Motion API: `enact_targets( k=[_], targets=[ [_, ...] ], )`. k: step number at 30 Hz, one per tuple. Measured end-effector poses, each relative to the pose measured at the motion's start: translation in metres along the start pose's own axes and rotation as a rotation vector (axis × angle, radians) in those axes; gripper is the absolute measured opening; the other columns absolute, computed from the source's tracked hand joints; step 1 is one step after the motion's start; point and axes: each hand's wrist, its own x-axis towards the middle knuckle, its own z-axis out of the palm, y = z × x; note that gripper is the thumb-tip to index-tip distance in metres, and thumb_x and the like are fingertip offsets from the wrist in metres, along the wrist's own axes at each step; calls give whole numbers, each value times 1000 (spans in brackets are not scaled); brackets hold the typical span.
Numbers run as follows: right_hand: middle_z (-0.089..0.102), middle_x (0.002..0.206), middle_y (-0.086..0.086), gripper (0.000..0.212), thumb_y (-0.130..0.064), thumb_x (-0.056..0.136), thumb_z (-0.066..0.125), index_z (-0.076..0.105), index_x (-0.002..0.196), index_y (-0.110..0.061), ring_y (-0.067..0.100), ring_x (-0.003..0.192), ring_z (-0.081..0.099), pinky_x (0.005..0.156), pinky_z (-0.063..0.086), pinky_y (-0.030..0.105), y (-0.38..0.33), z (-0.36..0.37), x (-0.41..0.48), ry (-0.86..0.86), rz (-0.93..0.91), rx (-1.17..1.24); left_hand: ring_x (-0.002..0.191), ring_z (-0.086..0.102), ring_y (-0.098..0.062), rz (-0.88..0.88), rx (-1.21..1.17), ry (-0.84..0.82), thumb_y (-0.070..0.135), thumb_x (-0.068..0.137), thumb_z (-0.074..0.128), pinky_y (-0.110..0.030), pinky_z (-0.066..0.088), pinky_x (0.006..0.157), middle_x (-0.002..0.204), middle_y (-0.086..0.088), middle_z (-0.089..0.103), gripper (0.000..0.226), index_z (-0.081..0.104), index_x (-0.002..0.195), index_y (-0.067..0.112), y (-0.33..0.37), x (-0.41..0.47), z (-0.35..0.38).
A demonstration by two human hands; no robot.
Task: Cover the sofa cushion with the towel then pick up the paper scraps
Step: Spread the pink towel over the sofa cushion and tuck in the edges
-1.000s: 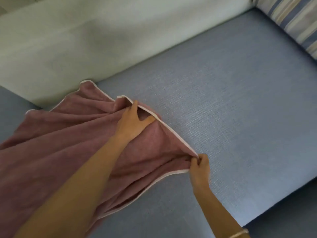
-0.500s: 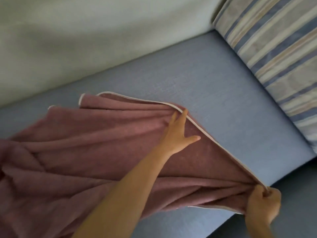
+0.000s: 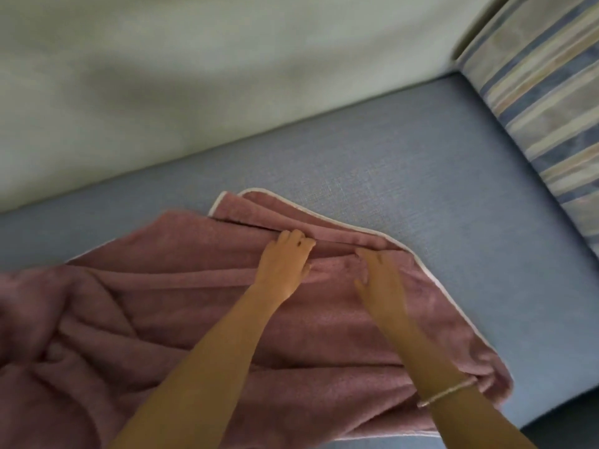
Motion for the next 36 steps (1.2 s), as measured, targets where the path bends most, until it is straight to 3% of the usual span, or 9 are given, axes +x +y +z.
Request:
enact_targets(
  k=[5, 8, 11, 13, 17, 21, 25, 30, 36],
  targets=[
    [49, 116, 10, 18, -19, 90, 52, 57, 104, -10, 27, 106, 51, 70, 42, 30, -7, 4, 23, 79, -16, -160, 116, 41, -22, 47, 65, 6, 22, 98, 36, -32, 41, 87, 121, -5, 49, 26, 52, 115, 11, -7, 11, 2],
    [56, 106, 13, 15, -15, 86, 56, 59, 96, -4, 29, 100, 51, 71, 36, 30, -4, -8, 29, 194, -33, -133, 109, 48, -26, 38, -28, 107, 17, 96, 42, -34, 46, 82, 113, -9, 55, 20, 55, 108, 6, 0, 24, -1],
    [59, 103, 15, 17, -15, 85, 55, 60, 95, -3, 32, 99, 50, 79, 41, 39, 0, -25, 39, 228, 41, -175, 81, 59, -29, 110, -124, 249, 8, 83, 61, -37, 53, 62, 85, -11, 61, 3, 60, 82, 6, 12, 39, -11],
    [59, 106, 16, 18, -12, 87, 49, 61, 98, -3, 33, 101, 50, 82, 40, 39, -2, -35, 51, 129, 21, -227, 89, 56, -25, 74, -222, 219, 13, 89, 55, -34, 48, 65, 93, -8, 60, 7, 59, 86, 8, 11, 40, -16],
    [57, 118, 12, 26, -5, 92, 40, 57, 112, -7, 30, 106, 53, 86, 42, 35, -48, -40, 80, 19, -169, -94, 102, 53, -19, -224, -247, 259, 25, 94, 45, -28, 39, 69, 116, -4, 53, 18, 52, 105, 13, -38, 25, -25],
    [50, 131, 7, 33, -13, 95, 40, 47, 128, -14, 28, 113, 54, 92, 44, 38, -109, -13, 105, -128, -387, -53, 109, 54, -30, -523, -131, 170, 30, 91, 51, -40, 47, 80, 133, -13, 41, 44, 40, 129, 11, -97, 8, -42],
    [49, 126, 11, 31, -19, 94, 44, 44, 124, -10, 31, 111, 52, 88, 44, 40, -134, 21, 99, -264, -477, -299, 106, 53, -30, -507, -53, 59, 34, 92, 49, -41, 45, 82, 120, -14, 50, 33, 51, 114, 9, -118, 3, -41],
    [54, 113, 18, 19, -13, 92, 40, 46, 108, -4, 35, 94, 57, 67, 34, 35, -129, -8, 113, 57, -319, -149, 97, 55, -37, -435, -131, 297, 23, 95, 44, -43, 42, 79, 111, -20, 53, 25, 55, 101, 1, -115, 28, -65],
    [51, 115, 23, 21, -9, 90, 43, 45, 109, 1, 39, 95, 54, 68, 34, 39, -120, -98, 172, 514, -165, 63, 97, 55, -37, -285, -183, 522, 19, 94, 46, -45, 42, 75, 115, -19, 48, 22, 52, 105, 1, -81, 90, -110]
  ],
)
